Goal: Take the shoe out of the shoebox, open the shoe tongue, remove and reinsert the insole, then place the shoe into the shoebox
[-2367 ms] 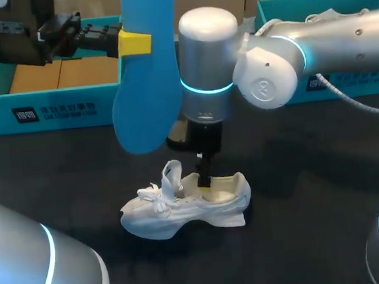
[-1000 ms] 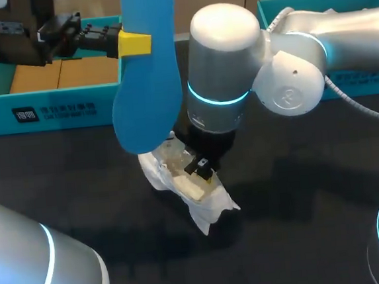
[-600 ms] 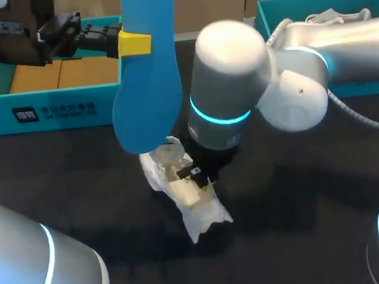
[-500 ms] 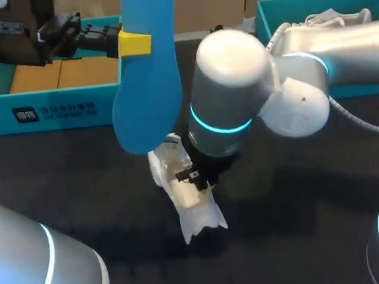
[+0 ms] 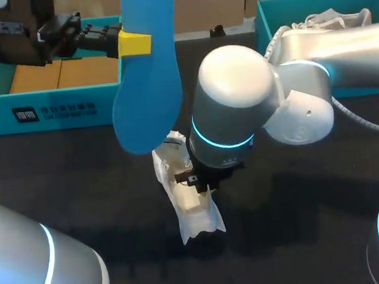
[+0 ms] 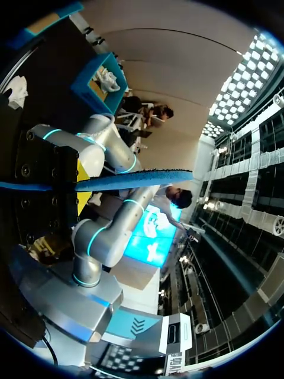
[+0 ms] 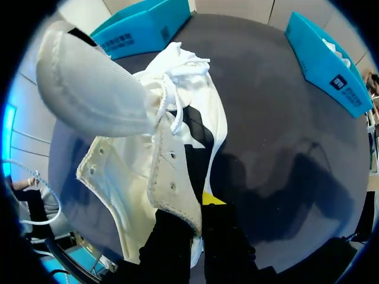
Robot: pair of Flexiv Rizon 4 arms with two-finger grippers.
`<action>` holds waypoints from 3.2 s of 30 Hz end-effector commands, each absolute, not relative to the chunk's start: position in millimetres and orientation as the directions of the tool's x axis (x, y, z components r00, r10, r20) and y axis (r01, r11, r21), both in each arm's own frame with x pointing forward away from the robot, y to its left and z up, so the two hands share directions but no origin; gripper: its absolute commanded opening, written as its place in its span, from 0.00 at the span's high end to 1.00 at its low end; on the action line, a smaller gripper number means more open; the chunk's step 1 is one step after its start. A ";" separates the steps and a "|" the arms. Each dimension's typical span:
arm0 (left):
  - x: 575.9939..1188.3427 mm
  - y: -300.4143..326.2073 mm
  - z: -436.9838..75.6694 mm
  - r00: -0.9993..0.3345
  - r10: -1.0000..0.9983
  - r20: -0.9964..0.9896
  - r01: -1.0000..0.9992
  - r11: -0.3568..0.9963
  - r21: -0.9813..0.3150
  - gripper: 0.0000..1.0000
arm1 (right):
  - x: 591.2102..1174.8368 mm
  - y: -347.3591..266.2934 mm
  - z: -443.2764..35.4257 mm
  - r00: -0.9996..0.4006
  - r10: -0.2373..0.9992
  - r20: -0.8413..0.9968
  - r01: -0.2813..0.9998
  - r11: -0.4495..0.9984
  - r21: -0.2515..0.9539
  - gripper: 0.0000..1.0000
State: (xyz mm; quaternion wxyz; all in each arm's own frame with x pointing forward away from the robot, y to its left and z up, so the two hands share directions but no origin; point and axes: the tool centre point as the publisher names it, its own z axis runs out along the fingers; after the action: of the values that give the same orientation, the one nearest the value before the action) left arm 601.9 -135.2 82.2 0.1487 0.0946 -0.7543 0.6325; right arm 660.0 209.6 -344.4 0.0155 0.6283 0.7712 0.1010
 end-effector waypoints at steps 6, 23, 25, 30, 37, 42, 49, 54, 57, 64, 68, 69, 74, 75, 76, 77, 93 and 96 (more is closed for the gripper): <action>603.3 -136.4 82.8 -0.938 0.047 0.344 -0.330 0.186 -0.925 1.00 | 665.8 200.9 -351.1 -0.138 0.978 0.156 0.980 0.112 0.166 1.00; 603.3 -136.4 82.8 -0.938 0.047 0.344 -0.330 0.186 -0.925 1.00 | 682.2 187.4 -388.0 -0.129 0.967 0.221 0.986 0.101 0.137 1.00; 603.3 -136.4 82.8 -0.938 0.047 0.344 -0.330 0.186 -0.925 1.00 | 682.0 187.4 -390.7 -0.136 0.963 0.234 0.985 0.106 0.136 1.00; 603.3 -136.4 82.8 -0.938 0.047 0.344 -0.330 0.186 -0.925 1.00 | 682.6 186.8 -397.2 -0.143 0.958 0.248 0.986 0.115 0.123 1.00; 603.3 -136.4 82.8 -0.938 0.047 0.344 -0.330 0.186 -0.925 1.00 | 679.7 186.7 -395.8 -0.124 0.956 0.265 0.988 0.093 0.125 0.00; 603.3 -136.4 82.8 -0.938 0.047 0.344 -0.330 0.186 -0.925 1.00 | 672.5 181.3 -376.2 -0.119 0.944 0.308 0.988 0.082 0.132 0.00; 603.3 -136.4 82.8 -0.938 0.047 0.344 -0.330 0.186 -0.925 1.00 | 669.5 168.4 -330.2 -0.141 0.916 0.376 0.984 0.089 0.154 0.00; 603.3 -136.4 82.8 -0.938 0.047 0.344 -0.330 0.186 -0.925 1.00 | 671.5 162.4 -323.2 -0.149 0.898 0.414 0.985 0.099 0.141 0.00; 603.3 -136.4 82.8 -0.938 0.047 0.344 -0.330 0.186 -0.925 1.00 | 671.5 162.4 -323.2 -0.149 0.898 0.414 0.985 0.099 0.141 0.00; 603.3 -136.4 82.8 -0.938 0.047 0.344 -0.330 0.186 -0.925 1.00 | 672.0 166.2 -328.6 -0.151 0.862 0.484 0.986 0.097 0.135 0.00; 603.3 -136.4 82.8 -0.938 0.047 0.344 -0.330 0.186 -0.925 1.00 | 674.9 166.9 -310.9 -0.158 0.784 0.601 0.985 0.084 0.150 0.00; 603.3 -136.4 82.8 -0.938 0.047 0.344 -0.330 0.186 -0.925 1.00 | 675.0 164.4 -302.1 -0.165 0.768 0.619 0.984 0.081 0.161 0.00; 603.3 -136.4 82.8 -0.938 0.047 0.344 -0.330 0.186 -0.925 1.00 | 673.9 150.9 -262.9 -0.219 0.706 0.673 0.971 0.092 0.219 0.00; 603.3 -136.4 82.8 -0.938 0.047 0.344 -0.330 0.186 -0.925 1.00 | 673.4 150.1 -256.1 -0.222 0.707 0.671 0.971 0.099 0.217 0.00; 603.3 -136.4 82.8 -0.938 0.047 0.344 -0.330 0.186 -0.925 1.00 | 673.8 147.9 -250.3 -0.225 0.708 0.669 0.971 0.103 0.217 0.00; 603.3 -136.4 82.8 -0.938 0.047 0.344 -0.330 0.186 -0.925 1.00 | 674.4 146.0 -245.7 -0.237 0.688 0.686 0.969 0.112 0.222 0.00; 603.3 -136.4 82.8 -0.938 0.047 0.344 -0.330 0.186 -0.925 1.00 | 685.3 126.9 -226.0 -0.201 0.573 0.795 0.979 0.095 0.179 0.00; 603.3 -136.4 82.8 -0.938 0.047 0.344 -0.330 0.186 -0.925 1.00 | 685.7 129.2 -225.4 -0.202 0.562 0.802 0.979 0.099 0.178 0.00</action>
State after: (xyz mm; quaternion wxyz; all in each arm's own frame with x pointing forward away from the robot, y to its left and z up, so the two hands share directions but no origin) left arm 601.9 -135.1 82.2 0.1487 0.0946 -0.7543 0.6324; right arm 687.8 127.6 -224.3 -0.2821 0.5656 0.6863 0.3598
